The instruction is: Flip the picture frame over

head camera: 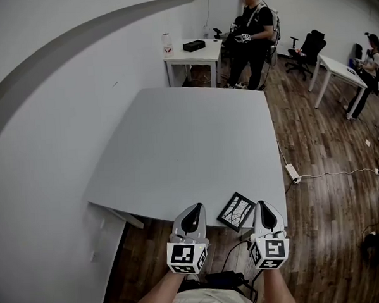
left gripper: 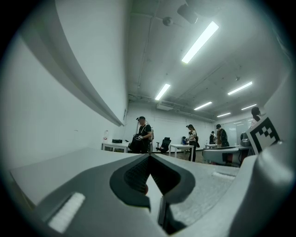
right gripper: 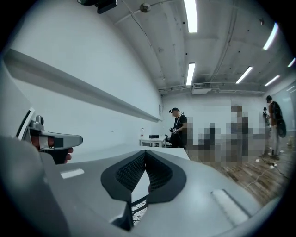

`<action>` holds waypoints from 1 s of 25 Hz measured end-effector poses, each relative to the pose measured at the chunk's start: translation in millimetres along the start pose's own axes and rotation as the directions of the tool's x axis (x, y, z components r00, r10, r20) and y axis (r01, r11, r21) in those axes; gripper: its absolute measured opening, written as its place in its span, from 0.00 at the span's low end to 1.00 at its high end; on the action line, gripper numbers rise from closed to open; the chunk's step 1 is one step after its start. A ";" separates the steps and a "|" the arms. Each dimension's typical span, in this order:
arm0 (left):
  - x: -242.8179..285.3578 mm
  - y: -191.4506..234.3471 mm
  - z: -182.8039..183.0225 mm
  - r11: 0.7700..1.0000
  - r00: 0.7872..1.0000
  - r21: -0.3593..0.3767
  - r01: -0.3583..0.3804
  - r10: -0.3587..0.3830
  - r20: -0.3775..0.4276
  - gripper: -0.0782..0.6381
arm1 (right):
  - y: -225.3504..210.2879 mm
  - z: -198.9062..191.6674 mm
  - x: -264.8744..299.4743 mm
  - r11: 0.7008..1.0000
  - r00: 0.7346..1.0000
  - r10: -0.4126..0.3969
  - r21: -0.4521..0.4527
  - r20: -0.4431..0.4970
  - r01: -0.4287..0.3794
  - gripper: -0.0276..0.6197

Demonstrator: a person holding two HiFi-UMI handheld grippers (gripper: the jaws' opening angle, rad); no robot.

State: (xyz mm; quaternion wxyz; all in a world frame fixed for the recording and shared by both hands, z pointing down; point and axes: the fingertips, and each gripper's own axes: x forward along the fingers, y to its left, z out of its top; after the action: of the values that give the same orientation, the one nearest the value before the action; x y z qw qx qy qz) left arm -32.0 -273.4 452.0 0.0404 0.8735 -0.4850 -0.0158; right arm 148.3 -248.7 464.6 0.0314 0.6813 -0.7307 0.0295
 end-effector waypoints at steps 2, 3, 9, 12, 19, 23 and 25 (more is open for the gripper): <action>0.0 -1.1 0.1 1.000 1.000 0.000 0.002 -0.002 0.001 0.11 | -2.5 1.6 -1.8 1.000 1.000 0.001 0.016 0.004 -0.001 0.08; 0.1 -1.5 0.6 1.000 1.000 0.000 0.003 -0.003 0.001 0.11 | -3.4 2.5 -2.4 1.000 1.000 0.001 0.022 0.005 -0.001 0.08; 1.1 -2.1 3.0 1.000 1.000 0.005 0.006 -0.006 0.004 0.11 | -5.2 3.5 -3.8 1.000 1.000 -0.003 0.028 0.004 0.003 0.08; 1.0 -2.9 3.9 1.000 1.000 0.007 0.005 -0.005 0.005 0.11 | -6.8 2.1 -5.6 0.999 1.000 -0.004 0.035 0.002 0.004 0.08; 0.3 -0.8 5.1 1.000 1.000 0.004 0.003 -0.003 0.007 0.11 | -6.3 6.4 -5.5 0.999 1.000 -0.003 0.039 0.007 0.003 0.08; 0.7 -2.1 4.7 1.000 1.000 0.004 0.003 -0.003 0.007 0.11 | -7.5 6.8 -5.7 0.999 1.000 -0.005 0.038 0.008 0.005 0.08; -0.1 -2.1 4.7 1.000 1.000 0.003 0.002 -0.002 0.008 0.11 | -7.1 5.6 -6.1 0.999 1.000 -0.005 0.035 0.004 0.005 0.08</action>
State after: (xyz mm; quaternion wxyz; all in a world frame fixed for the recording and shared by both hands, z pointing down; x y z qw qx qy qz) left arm -30.6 -272.5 447.2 0.0372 0.8740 -0.4842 -0.0185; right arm 155.8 -243.6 458.5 0.0180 0.6836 -0.7285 0.0407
